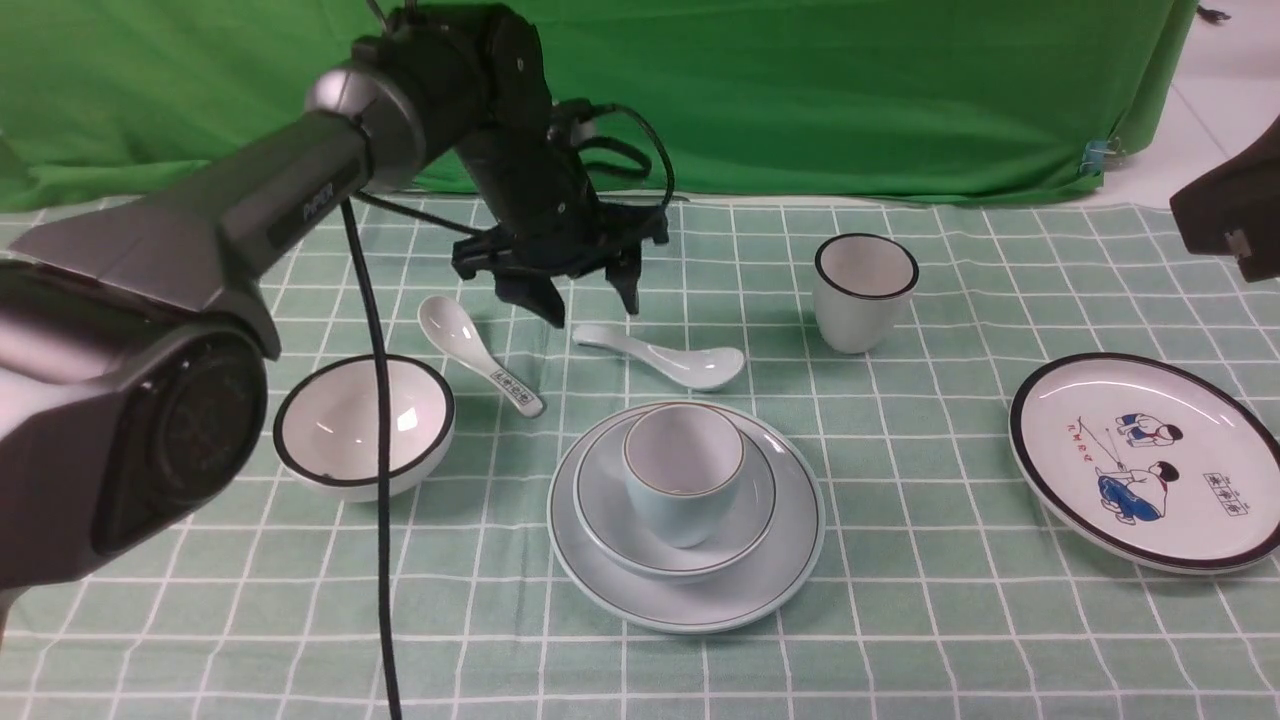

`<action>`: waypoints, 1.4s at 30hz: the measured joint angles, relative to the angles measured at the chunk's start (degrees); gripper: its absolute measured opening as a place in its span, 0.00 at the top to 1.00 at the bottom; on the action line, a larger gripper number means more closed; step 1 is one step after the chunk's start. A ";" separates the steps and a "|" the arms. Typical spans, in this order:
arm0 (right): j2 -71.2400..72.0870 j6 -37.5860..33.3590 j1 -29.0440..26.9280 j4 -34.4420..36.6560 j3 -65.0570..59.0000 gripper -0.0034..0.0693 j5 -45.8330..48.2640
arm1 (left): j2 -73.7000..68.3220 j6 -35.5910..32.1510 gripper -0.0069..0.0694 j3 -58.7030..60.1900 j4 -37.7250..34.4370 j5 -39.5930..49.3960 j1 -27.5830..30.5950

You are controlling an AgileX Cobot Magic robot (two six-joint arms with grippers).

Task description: Place the bowls on the plates on the blue tablecloth, put the cups on the bowls, and place the spoons in the cups.

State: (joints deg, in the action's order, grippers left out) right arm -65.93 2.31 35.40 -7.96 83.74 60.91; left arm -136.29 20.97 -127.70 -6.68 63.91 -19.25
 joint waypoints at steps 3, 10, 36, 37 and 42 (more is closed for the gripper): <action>0.00 0.07 0.00 0.00 0.00 0.92 -0.07 | -0.14 5.22 0.33 -0.05 -4.81 -0.38 0.56; 0.00 0.06 0.00 0.05 0.00 0.92 -0.07 | -1.77 10.61 0.34 -0.05 -9.78 -0.66 0.70; 0.00 -2.78 0.00 0.21 0.00 0.92 -0.52 | -5.63 25.97 0.34 -0.05 -9.87 -0.15 2.89; 0.00 -2.86 0.00 0.21 0.00 0.92 -0.52 | -5.82 26.15 0.34 -0.05 -9.91 -0.32 2.89; 0.00 -3.19 0.00 0.21 0.00 0.92 -0.52 | -5.87 26.71 0.34 -0.05 -9.77 -2.74 2.89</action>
State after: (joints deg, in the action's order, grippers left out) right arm -65.93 -0.88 35.40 -7.74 83.74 60.39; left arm -142.16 47.68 -127.75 -16.46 61.17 -16.36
